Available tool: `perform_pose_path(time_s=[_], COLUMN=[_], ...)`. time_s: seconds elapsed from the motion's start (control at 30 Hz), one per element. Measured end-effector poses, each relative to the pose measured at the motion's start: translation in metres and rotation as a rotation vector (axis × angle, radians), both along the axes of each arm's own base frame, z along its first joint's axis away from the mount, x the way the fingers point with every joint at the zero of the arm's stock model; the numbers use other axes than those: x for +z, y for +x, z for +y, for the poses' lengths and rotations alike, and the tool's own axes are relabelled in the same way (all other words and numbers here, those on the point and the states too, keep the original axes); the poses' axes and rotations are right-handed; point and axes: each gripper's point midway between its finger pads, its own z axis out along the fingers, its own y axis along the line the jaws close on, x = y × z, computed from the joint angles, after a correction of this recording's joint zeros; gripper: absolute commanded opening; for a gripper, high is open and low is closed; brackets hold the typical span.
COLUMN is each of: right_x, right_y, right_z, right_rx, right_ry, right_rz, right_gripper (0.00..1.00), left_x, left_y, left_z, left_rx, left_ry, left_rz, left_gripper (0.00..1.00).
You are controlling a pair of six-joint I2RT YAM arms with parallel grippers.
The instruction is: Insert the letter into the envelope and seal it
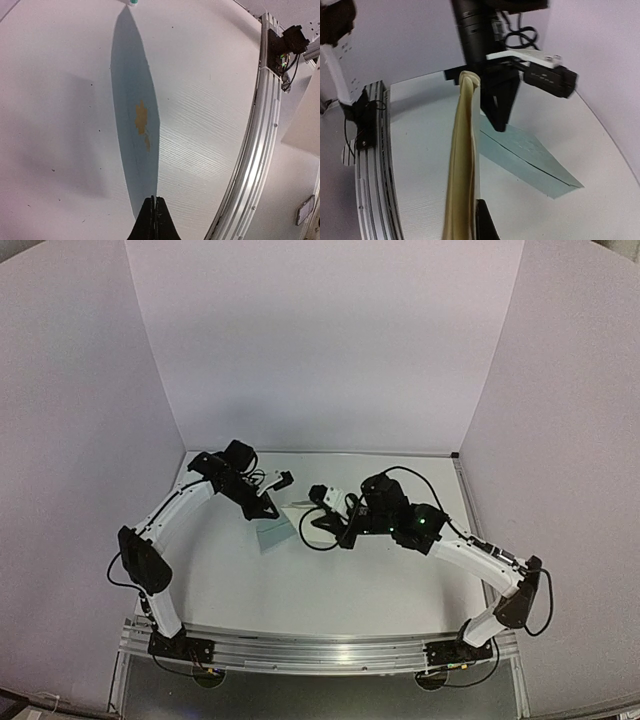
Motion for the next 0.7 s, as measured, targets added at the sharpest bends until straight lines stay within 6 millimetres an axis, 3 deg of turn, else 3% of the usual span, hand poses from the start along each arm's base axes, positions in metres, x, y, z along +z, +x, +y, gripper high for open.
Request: perform_pose_path(time_s=[0.1,0.23,0.4,0.7], right_x=[0.008,0.018,0.029,0.037], right_y=[-0.022,-0.032,-0.034,-0.026], right_z=[0.014,0.024,0.032,0.027], right_rx=[0.125,0.213,0.280,0.315], right_ry=[-0.024,-0.077,-0.128,-0.228], right_rz=[-0.139,-0.355,-0.564,-0.770], right_gripper=[0.00,0.00,0.00,0.00], left_x=[0.019,0.032,0.062,0.088], left_y=[-0.022,-0.041,-0.045,-0.050], left_z=[0.001,-0.005,-0.015,-0.028], left_rx=[-0.041,-0.103,-0.154,-0.256], left_ry=[-0.010,-0.028,-0.095,-0.162], left_rz=[-0.003,0.003,-0.059,-0.157], left_gripper=[0.00,0.00,0.00,0.00])
